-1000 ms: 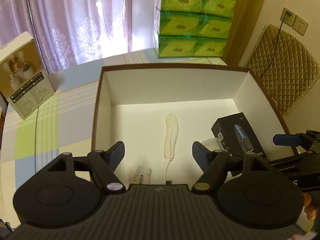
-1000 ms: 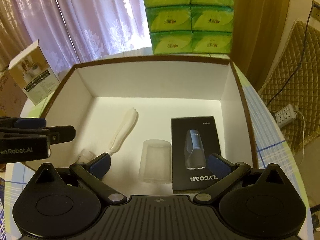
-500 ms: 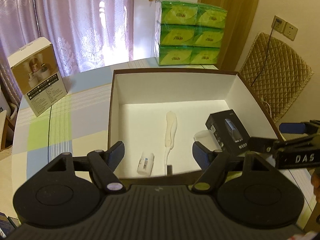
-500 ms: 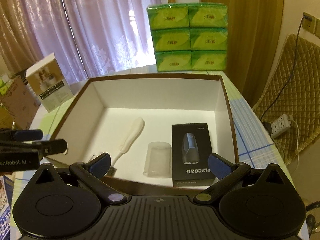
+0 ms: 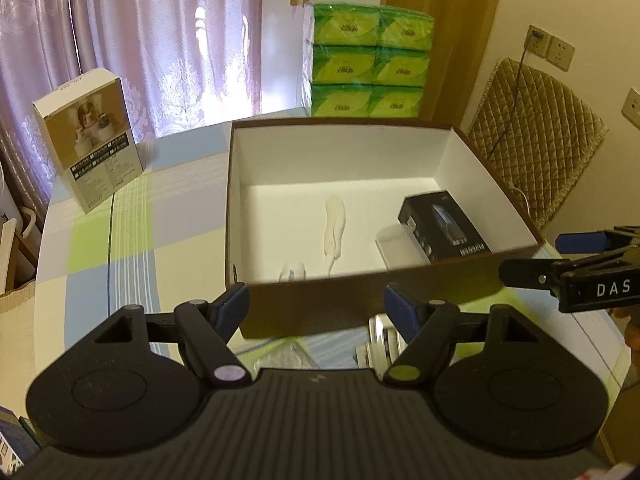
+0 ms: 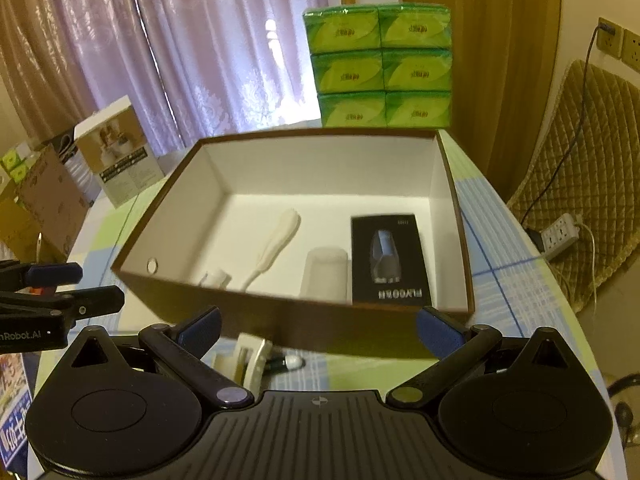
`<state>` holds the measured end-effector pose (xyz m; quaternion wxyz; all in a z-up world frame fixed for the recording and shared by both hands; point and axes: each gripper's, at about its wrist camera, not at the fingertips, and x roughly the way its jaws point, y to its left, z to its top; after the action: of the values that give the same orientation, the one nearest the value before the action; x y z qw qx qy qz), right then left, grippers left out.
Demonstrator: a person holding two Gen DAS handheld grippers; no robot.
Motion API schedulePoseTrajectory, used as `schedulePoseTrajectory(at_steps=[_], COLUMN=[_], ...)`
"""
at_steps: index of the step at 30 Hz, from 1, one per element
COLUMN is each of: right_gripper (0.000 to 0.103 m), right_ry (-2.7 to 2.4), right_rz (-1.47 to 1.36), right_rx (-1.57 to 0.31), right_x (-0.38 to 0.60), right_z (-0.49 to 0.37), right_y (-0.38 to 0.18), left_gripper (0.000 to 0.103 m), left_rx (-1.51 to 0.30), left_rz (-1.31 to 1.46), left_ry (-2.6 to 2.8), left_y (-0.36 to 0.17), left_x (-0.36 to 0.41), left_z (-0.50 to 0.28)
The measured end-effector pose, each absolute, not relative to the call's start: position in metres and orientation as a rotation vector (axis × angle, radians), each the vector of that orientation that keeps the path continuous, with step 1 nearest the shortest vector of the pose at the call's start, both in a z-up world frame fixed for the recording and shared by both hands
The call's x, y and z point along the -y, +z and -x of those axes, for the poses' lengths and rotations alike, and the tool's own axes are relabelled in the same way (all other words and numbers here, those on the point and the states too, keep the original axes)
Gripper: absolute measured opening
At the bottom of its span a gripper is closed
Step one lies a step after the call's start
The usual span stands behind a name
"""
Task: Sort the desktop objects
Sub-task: 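Withdraw both open tools from the brown box toward the table, then grasp brown velvet scrunchie with left tool while right tool grasps cotton swab bag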
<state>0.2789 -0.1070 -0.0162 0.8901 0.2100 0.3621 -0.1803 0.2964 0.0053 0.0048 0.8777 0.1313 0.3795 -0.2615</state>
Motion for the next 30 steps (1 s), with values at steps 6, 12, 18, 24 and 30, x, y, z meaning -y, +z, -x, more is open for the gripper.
schedulePoseTrajectory(at_steps=[6, 12, 18, 24, 30], right_gripper=[0.101, 0.101, 0.101, 0.101, 0.101], right_ry=[-0.36, -0.358, -0.339, -0.315, -0.28], right_rz=[-0.438, -0.453, -0.453, -0.456, -0.441], right_rx=[-0.787, -0.822, -0.851, -0.885, -0.907], right_x=[0.094, 0.086, 0.075, 0.064, 0.055], right_z=[-0.267, -0.257, -0.249, -0.246, -0.24], right_y=[-0.025, -0.036, -0.044, -0.054, -0.062], left_gripper=[0.071, 0.071, 0.071, 0.071, 0.068], left_rx=[-0.822, -0.856, -0.897, -0.933, -0.962], left_rz=[-0.279, -0.275, -0.267, -0.267, -0.274], left_ry=[-0.559, -0.56, -0.548, -0.542, -0.544], left_y=[-0.005, -0.015, -0.028, -0.041, -0.051], left_x=[-0.012, -0.02, -0.028, -0.033, -0.039], left_z=[-0.275, -0.263, -0.252, -0.242, -0.232])
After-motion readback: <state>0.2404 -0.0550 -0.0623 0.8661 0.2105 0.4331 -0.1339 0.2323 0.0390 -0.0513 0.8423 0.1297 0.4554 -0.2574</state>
